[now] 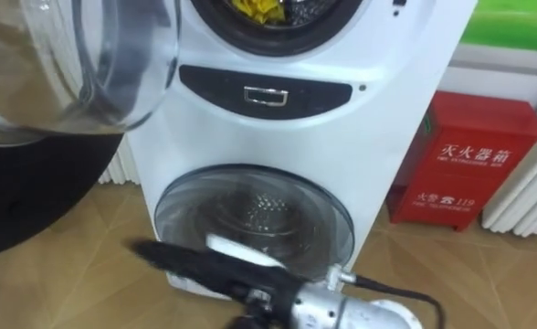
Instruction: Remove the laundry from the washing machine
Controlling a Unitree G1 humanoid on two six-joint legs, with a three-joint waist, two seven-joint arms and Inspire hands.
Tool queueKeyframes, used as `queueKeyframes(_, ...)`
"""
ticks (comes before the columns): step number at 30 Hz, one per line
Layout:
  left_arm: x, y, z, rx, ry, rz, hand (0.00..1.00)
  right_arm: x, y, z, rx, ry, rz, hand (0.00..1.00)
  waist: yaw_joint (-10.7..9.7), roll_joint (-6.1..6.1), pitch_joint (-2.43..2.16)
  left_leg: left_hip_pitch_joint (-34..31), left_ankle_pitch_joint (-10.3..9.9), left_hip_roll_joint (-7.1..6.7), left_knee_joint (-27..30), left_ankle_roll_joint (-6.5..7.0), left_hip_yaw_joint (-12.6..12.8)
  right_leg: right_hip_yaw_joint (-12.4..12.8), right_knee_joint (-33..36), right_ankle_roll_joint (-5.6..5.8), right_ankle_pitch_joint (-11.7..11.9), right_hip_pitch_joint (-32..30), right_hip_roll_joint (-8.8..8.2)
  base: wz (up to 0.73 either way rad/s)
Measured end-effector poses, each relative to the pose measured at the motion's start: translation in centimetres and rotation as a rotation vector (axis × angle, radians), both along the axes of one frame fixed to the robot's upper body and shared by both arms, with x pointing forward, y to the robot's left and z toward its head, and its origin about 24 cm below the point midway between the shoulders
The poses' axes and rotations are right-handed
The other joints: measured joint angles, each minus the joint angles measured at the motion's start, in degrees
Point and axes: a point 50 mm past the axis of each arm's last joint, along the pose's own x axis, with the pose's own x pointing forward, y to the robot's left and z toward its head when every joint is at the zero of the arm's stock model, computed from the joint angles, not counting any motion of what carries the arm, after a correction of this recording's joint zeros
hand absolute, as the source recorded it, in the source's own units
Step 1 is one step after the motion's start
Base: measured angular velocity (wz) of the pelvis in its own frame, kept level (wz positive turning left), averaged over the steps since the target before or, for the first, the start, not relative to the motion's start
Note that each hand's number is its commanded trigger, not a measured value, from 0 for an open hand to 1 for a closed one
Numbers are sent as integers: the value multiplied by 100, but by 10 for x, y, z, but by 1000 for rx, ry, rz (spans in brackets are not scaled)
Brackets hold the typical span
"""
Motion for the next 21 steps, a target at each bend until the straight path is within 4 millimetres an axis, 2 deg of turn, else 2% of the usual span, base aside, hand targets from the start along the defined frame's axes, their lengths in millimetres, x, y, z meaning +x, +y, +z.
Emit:
queueKeyframes(4, -3, 8, 2, 17, -2, 62, 0, 9, -30, 4, -68, -39, -132, 0, -44, -172, 47, -3, 0, -8, 4, 0, -23, -1, -5, 8, 3, 11, -1, 0)
queueKeyframes(5, -3, 10, 3, 23, -5, 77, 0, 12, -37, 7, -89, -66, -173, 0, -49, -205, 45, -8, -1, -7, 7, 1, -27, -4, -5, 8, 3, 8, 0, 0)
queueKeyframes(7, -6, 10, 2, 31, 5, 83, 0, 20, -45, 15, -99, -105, -230, 0, -65, -198, 51, -5, -3, -12, 11, 4, -26, 1, 1, 10, 4, 6, 1, 0)
queueKeyframes(11, -11, 9, 2, 38, 23, 91, 0, 35, -55, 32, -138, -224, -332, 0, -132, -87, 116, 50, -4, 4, 1, 5, 15, 31, 88, 12, 6, -6, -3, -3)
queueKeyframes(15, -14, 5, 0, 48, 20, 108, 0, 39, -58, 42, -110, -287, -418, 0, -160, -8, 108, 52, -4, 2, 0, 5, 40, 59, 89, 12, 6, -14, -4, -5)
queueKeyframes(19, -17, 3, 0, 59, 23, 109, 0, 41, -58, 47, 24, -297, -507, 0, -178, 95, 45, 45, -5, 3, -5, 7, 63, 99, 86, 12, 5, -2, -2, -2)
queueKeyframes(21, -17, 4, 0, 71, 22, 111, 0, 41, -55, 49, 100, -291, -529, 0, -167, 110, 37, 61, -5, 5, -2, 7, 71, 108, 87, 12, 5, 5, 1, -3)
